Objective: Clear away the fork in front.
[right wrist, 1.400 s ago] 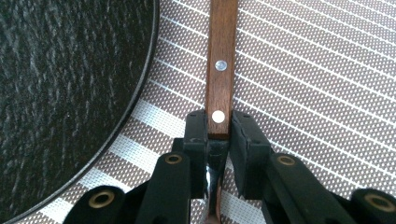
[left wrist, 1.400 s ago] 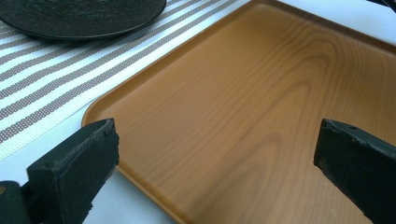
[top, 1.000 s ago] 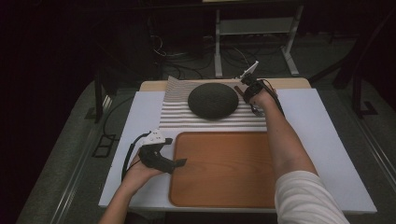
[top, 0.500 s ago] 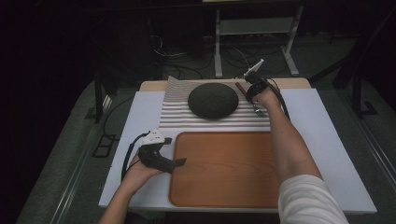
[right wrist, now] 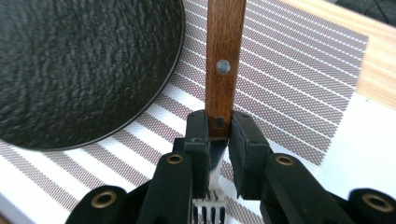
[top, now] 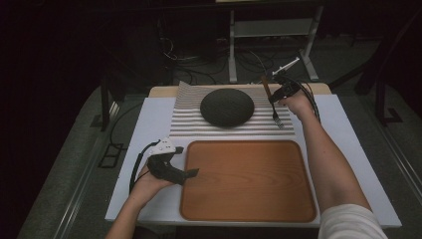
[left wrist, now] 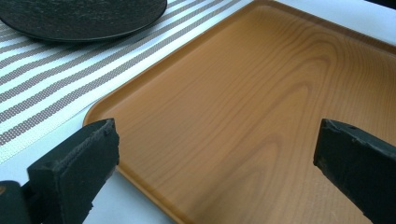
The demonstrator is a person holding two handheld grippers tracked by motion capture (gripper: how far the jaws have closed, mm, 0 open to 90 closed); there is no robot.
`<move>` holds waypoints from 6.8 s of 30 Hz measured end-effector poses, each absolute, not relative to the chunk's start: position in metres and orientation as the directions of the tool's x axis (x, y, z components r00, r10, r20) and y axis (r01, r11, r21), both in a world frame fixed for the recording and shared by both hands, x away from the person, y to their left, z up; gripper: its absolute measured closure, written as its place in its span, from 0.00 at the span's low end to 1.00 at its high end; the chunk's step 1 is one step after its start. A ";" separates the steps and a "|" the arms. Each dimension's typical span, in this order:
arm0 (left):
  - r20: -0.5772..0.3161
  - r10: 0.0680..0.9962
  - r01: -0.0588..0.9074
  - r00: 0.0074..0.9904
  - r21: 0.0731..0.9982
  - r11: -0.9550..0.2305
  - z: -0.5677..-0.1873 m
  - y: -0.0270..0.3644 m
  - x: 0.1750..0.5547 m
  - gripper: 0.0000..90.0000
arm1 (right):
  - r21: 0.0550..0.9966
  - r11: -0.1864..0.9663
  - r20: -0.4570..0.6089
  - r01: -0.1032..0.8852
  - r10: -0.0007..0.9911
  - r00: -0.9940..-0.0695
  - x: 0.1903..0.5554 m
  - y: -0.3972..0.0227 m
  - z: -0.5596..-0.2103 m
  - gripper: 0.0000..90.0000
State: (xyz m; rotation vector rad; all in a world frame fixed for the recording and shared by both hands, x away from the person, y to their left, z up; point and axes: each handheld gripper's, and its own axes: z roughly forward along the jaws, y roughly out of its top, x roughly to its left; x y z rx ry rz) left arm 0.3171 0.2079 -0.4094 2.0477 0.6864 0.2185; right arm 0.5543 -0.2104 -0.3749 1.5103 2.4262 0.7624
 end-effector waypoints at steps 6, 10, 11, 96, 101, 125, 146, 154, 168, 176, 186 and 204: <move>-0.110 0.548 0.382 0.829 0.827 -0.412 -0.409 0.207 0.317 0.00 | 0.568 0.347 0.117 0.747 0.864 -0.490 0.538 -0.220 -0.357 0.86; -0.107 0.546 0.379 0.831 0.827 -0.415 -0.409 0.206 0.317 0.00 | 0.599 0.342 0.121 0.724 0.855 -0.504 0.525 -0.226 -0.349 0.86; -0.107 0.546 0.379 0.831 0.827 -0.415 -0.409 0.206 0.317 0.00 | 0.607 0.342 0.122 0.717 0.852 -0.509 0.521 -0.227 -0.347 0.86; -0.117 0.447 0.301 0.887 0.880 -0.367 -0.360 0.134 0.341 0.14 | 0.818 0.328 0.231 0.473 0.566 -0.791 0.335 -0.191 -0.373 0.85; -0.119 0.437 0.293 0.892 0.887 -0.356 -0.352 0.122 0.343 0.20 | 0.822 0.327 0.229 0.467 0.561 -0.795 0.335 -0.187 -0.372 0.85; -0.192 0.413 0.321 0.890 0.908 -0.270 -0.346 0.077 0.348 0.52 | 0.842 0.323 0.222 0.432 0.523 -0.823 0.326 -0.165 -0.369 0.85; -0.244 0.393 0.354 0.887 0.905 -0.237 -0.354 0.074 0.348 0.84 | 0.849 0.327 0.205 0.414 0.519 -0.830 0.325 -0.151 -0.370 0.85; -0.261 0.365 0.360 0.894 0.903 -0.235 -0.353 0.079 0.350 0.86 | 0.854 0.325 0.207 0.406 0.504 -0.838 0.324 -0.151 -0.370 0.67; -0.281 0.349 0.371 0.894 0.901 -0.223 -0.351 0.105 0.352 0.90 | 0.839 0.335 0.176 0.430 0.580 -0.795 0.321 -0.183 -0.384 0.28; -0.271 0.332 0.358 0.903 0.904 -0.235 -0.347 0.129 0.350 0.89 | 0.842 0.320 0.159 0.434 0.622 -0.767 0.312 -0.209 -0.395 0.19; -0.281 0.344 0.370 0.896 0.900 -0.229 -0.345 0.169 0.342 0.89 | 0.841 0.316 0.121 0.440 0.682 -0.722 0.290 -0.243 -0.412 0.14; -0.338 0.349 0.445 0.874 0.845 -0.296 -0.357 0.208 0.320 0.89 | 0.840 0.303 0.102 0.450 0.726 -0.680 0.272 -0.272 -0.430 0.12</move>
